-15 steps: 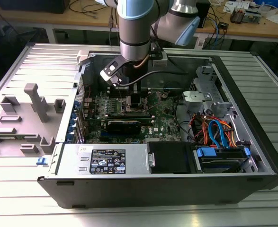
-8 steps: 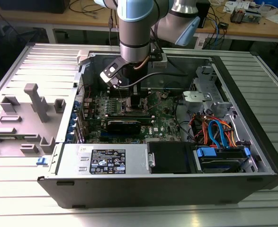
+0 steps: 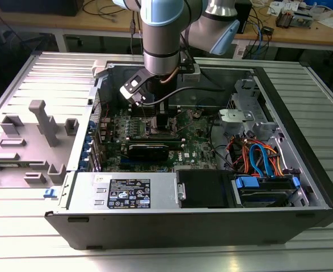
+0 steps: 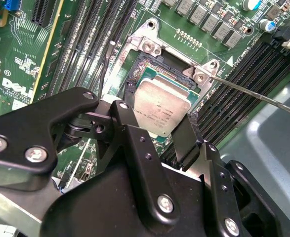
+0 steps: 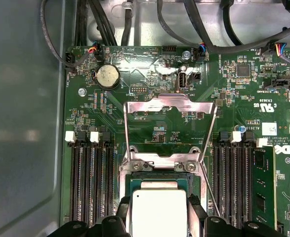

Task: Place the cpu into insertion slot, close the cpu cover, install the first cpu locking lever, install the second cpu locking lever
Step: 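Place the cpu into insertion slot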

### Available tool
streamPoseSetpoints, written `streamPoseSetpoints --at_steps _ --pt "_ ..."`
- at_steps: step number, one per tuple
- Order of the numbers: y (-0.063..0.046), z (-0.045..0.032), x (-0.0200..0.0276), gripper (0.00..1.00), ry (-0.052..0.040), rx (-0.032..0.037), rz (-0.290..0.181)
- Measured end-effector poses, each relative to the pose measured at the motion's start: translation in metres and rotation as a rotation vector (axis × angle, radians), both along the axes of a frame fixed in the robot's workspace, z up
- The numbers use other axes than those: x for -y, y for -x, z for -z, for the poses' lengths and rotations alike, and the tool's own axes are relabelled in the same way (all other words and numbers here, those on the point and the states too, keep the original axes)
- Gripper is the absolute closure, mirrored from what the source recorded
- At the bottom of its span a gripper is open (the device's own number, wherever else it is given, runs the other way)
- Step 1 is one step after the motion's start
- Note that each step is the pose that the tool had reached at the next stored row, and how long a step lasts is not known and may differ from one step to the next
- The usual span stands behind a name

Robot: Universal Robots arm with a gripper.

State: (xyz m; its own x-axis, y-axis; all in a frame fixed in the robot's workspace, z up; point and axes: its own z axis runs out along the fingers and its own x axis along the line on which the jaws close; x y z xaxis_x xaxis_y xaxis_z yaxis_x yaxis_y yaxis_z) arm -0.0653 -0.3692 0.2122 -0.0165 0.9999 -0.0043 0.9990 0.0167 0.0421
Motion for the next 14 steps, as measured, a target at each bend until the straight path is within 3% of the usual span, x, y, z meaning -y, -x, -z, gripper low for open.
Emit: streamPoseSetpoints --at_steps 3,6,14 --pt "0.000 0.0007 0.0000 0.45 0.0005 0.0002 0.000" --pt "0.000 0.0029 0.0000 0.45 0.0076 -0.0001 0.001" --pt "0.000 0.0108 0.0004 0.45 0.0080 0.0000 0.003"
